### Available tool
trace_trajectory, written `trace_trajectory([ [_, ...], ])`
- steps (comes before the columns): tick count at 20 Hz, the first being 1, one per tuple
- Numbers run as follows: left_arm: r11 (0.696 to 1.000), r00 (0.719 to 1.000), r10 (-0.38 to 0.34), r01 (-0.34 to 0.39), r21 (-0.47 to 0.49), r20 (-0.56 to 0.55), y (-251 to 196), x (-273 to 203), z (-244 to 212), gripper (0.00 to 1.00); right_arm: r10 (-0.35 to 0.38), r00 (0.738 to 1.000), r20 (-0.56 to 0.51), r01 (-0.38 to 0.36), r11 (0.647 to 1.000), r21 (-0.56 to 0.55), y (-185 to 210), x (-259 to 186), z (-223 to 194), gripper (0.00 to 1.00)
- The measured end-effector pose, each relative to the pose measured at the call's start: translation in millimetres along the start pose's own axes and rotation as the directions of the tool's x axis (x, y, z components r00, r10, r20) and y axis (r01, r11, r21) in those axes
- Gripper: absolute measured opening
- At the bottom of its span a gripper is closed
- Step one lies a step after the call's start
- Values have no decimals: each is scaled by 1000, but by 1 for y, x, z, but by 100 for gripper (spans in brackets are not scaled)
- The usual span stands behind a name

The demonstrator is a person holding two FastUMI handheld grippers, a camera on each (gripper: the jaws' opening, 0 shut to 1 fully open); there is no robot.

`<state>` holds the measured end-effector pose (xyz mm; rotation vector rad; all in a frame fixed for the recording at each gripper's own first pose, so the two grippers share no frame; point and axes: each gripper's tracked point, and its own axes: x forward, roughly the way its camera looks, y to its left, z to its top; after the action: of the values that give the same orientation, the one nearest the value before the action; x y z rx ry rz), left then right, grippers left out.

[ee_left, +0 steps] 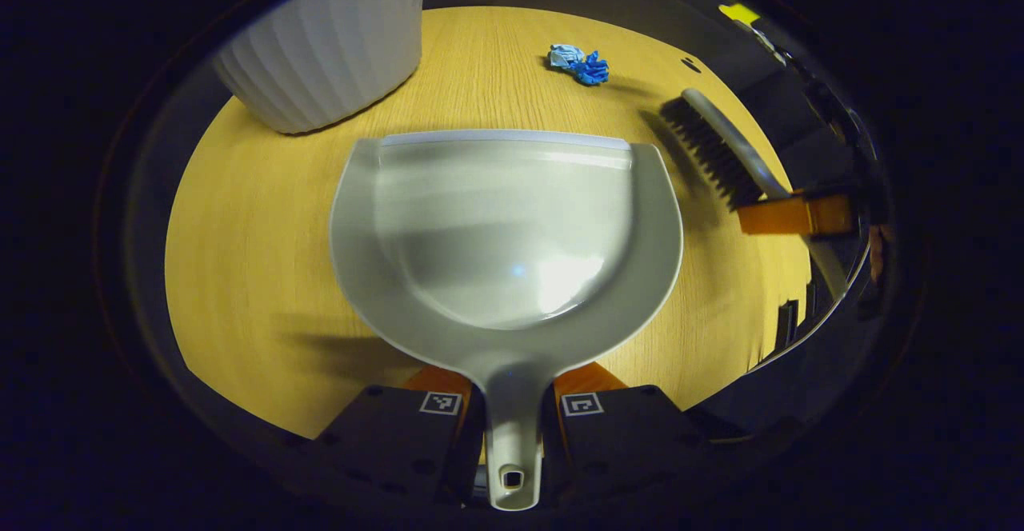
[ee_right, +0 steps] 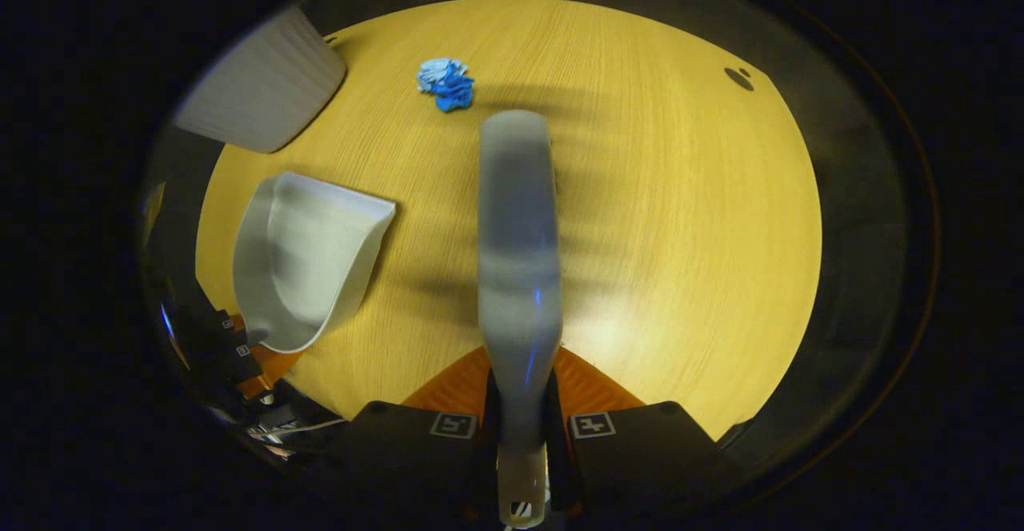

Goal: Pick up the small broom and dustpan from the desktop, sweep the trash into the dustpan with the broom, and then empty the trash into the garbage bin.

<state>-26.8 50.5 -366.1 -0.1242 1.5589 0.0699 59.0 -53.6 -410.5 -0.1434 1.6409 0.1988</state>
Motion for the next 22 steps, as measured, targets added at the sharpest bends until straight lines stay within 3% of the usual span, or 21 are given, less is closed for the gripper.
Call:
trace_trajectory([
  [3, 999, 999, 23, -22, 47, -27, 4, -3, -1, 29, 2, 999, 32, -2, 1000, -3, -16, -3, 37, 28],
  [7, 988, 996, 61, -51, 144, -64, 14, -7, 5, 31, -13, 1000, 22, 16, 994, -109, -32, 8, 83, 28],
  [10, 978, 993, 79, -60, 200, -91, 27, -10, 14, 29, -63, 996, 62, 75, 975, -208, -48, 14, 133, 28],
  [14, 966, 985, 109, -73, 247, -136, 37, -7, 32, 29, -50, 998, 39, 61, 939, -340, -37, 30, 170, 28],
  [16, 962, 981, 123, -80, 260, -150, 39, -7, 34, 29, -55, 998, 33, 64, 916, -397, -33, 40, 182, 28],
  [19, 959, 976, 138, -89, 268, -169, 41, -8, 35, 29, -33, 999, 22, 39, 915, -402, -24, 51, 190, 28],
  [20, 958, 976, 140, -90, 271, -169, 40, -8, 36, 29, -20, 999, 27, 29, 913, -407, -19, 53, 193, 33],
  [22, 951, 978, 139, -87, 298, -158, 40, -8, 39, 29, 4, 1000, -7, -7, 900, -435, -3, 52, 183, 28],
])
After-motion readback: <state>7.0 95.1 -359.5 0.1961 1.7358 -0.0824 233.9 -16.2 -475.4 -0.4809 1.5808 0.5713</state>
